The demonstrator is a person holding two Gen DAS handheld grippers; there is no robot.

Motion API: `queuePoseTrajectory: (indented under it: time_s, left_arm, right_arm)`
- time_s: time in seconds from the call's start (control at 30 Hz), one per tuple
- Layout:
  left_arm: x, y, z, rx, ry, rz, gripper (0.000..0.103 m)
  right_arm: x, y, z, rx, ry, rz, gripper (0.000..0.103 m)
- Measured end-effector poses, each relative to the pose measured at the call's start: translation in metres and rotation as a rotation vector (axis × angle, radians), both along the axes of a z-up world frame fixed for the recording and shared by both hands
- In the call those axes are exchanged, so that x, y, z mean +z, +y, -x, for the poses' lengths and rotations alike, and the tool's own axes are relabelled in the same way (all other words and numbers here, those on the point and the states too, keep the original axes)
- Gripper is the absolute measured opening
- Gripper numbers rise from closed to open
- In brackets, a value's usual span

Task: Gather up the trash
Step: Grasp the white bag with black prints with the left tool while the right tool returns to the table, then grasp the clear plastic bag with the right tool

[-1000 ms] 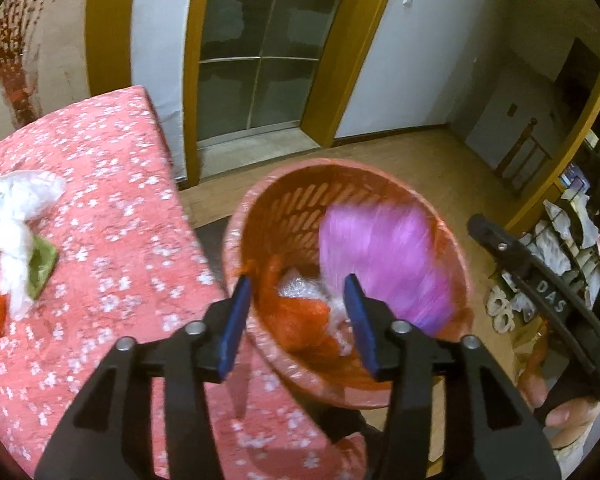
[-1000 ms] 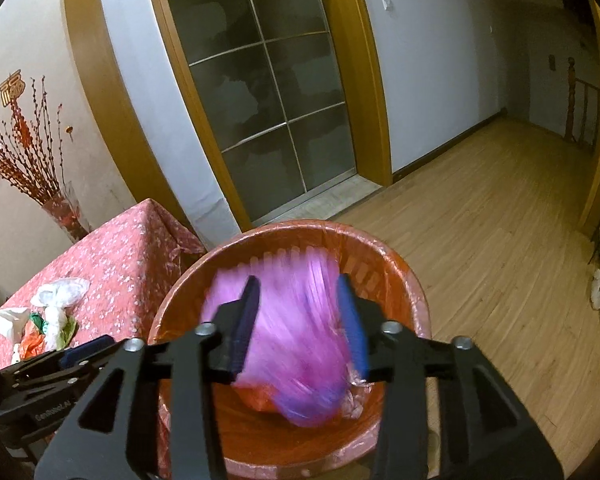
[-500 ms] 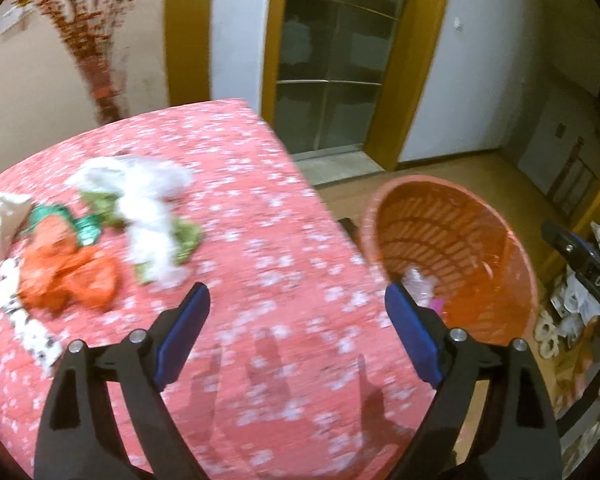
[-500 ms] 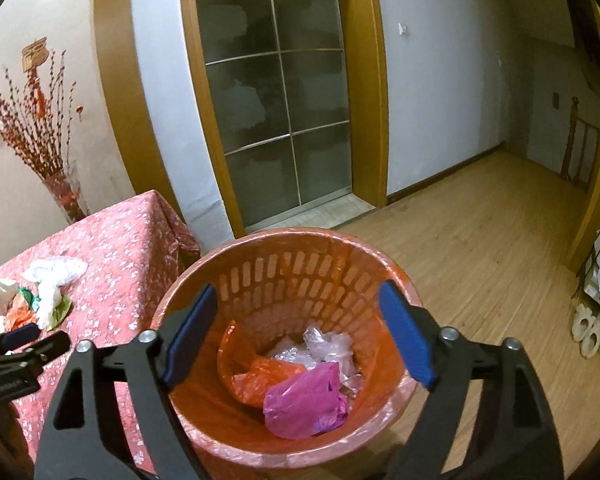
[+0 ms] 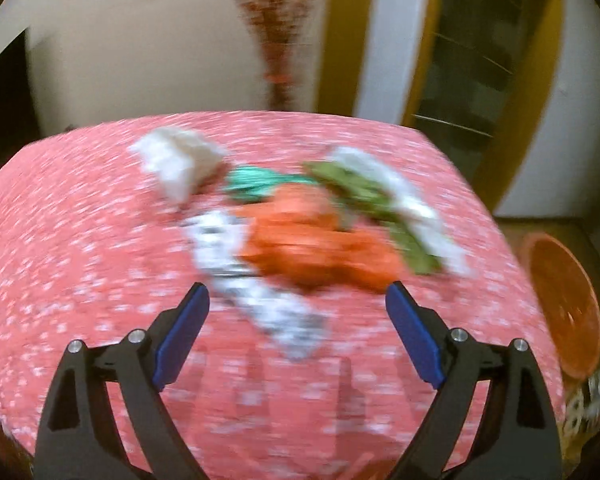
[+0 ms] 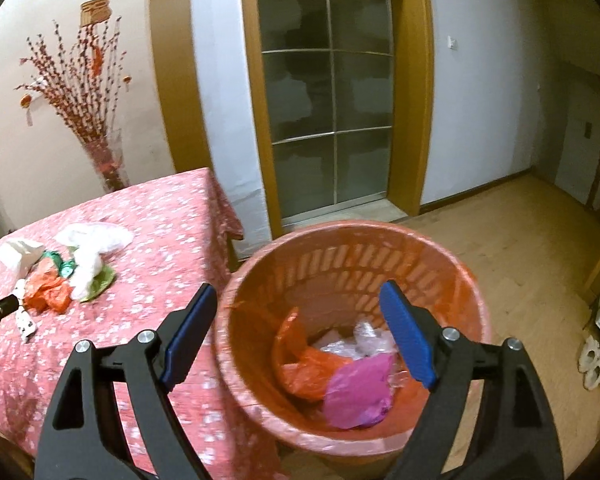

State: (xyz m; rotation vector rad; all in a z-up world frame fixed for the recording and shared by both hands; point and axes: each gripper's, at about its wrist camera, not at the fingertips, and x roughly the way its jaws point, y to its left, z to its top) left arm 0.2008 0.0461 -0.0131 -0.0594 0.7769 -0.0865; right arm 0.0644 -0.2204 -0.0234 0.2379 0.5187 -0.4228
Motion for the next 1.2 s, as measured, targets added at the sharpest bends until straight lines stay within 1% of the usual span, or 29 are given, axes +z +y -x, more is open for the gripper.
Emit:
queuePoseTrajectory:
  time_s: [0.1,0.17,0.27,0.37,0.43,0.5,0.57,0.63,0.67,0.73,0.87,1.03,1.2]
  left_arm:
    - [-0.005,0.031,-0.01,0.065,0.02,0.017,0.087]
    - [-0.008,0.042,-0.017,0.085,0.04,0.04,0.079]
    - [-0.015,0.052,-0.027,0.1,0.077,0.083,0.07]
    - [-0.021,0.056,-0.037,0.1,0.107,0.128,0.066]
    - [-0.024,0.053,-0.044,0.095,0.115,0.138,0.064]
    - [-0.026,0.051,-0.046,0.089,0.121,0.141,0.059]
    - [-0.031,0.046,-0.053,0.08,0.135,0.14,0.046]
    - [-0.035,0.04,-0.06,0.076,0.146,0.138,0.038]
    - [-0.035,0.039,-0.06,0.075,0.138,0.127,0.035]
    - [-0.037,0.041,-0.058,0.062,0.139,0.135,0.029]
    - [-0.037,0.049,-0.052,0.057,0.125,0.121,0.027]
    - [-0.033,0.066,-0.045,0.077,0.103,0.108,0.027]
    - [-0.025,0.089,-0.038,0.106,0.068,0.085,0.027]
  right_arm:
    - [-0.001,0.009,-0.007,0.022,0.006,-0.008,0.083]
    - [-0.002,0.018,-0.012,0.035,0.014,-0.002,0.083]
    - [-0.004,0.025,-0.017,0.049,0.027,0.009,0.083]
    - [-0.004,0.03,-0.02,0.059,0.04,0.017,0.083]
    - [-0.005,0.033,-0.021,0.066,0.046,0.022,0.083]
    - [-0.005,0.037,-0.024,0.074,0.051,0.027,0.083]
    - [-0.005,0.041,-0.026,0.083,0.054,0.03,0.083]
    - [-0.005,0.045,-0.029,0.093,0.055,0.031,0.083]
    - [-0.005,0.048,-0.031,0.102,0.054,0.03,0.083]
    - [-0.004,0.053,-0.035,0.115,0.054,0.027,0.083]
    - [-0.002,0.067,-0.048,0.155,0.052,0.025,0.083]
    - [0.002,0.089,-0.069,0.211,0.047,0.031,0.083]
    - [0.005,0.11,-0.102,0.277,0.051,0.014,0.082]
